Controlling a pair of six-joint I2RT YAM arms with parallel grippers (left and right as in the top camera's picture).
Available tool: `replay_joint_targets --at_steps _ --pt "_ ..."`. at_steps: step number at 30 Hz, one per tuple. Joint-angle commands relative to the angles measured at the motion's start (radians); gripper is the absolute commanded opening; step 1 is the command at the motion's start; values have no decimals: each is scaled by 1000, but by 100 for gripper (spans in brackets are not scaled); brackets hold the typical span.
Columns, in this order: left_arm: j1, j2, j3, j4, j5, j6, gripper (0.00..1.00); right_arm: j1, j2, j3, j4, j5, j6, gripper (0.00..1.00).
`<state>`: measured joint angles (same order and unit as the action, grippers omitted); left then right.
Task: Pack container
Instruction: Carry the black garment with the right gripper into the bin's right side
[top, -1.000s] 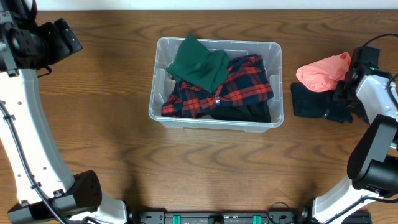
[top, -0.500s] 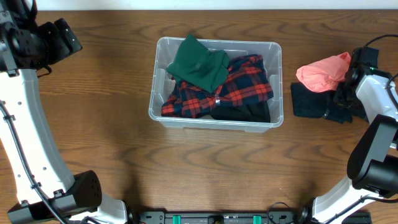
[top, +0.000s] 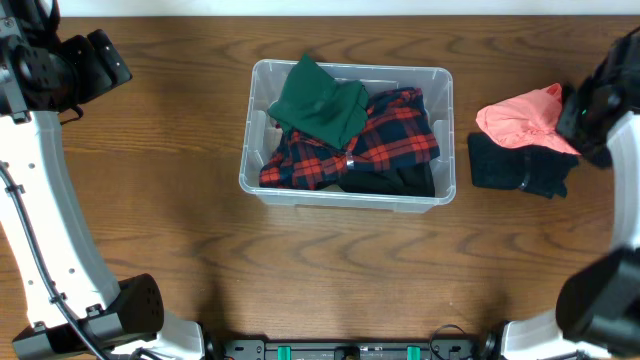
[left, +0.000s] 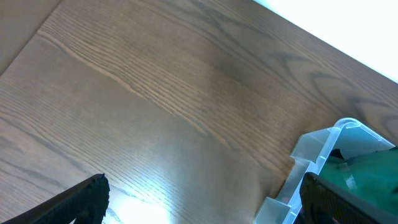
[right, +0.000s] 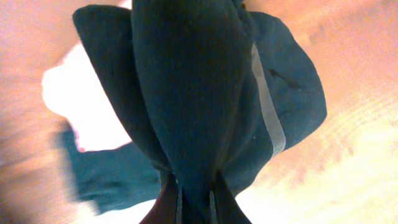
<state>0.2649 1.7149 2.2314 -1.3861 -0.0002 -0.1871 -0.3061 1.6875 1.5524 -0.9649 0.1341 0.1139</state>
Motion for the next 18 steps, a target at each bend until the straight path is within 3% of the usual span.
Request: replay_joint_targets --at_steps 1,9,18 --pt "3 4 -2 0 -5 -5 98 18 -93 69 -11 -200 -64 1" --pt "3 4 -2 0 -5 -5 98 174 -261 95 -23 -285 -43 1" --pt "3 4 -2 0 -5 -5 98 567 -232 95 -7 60 137 1"
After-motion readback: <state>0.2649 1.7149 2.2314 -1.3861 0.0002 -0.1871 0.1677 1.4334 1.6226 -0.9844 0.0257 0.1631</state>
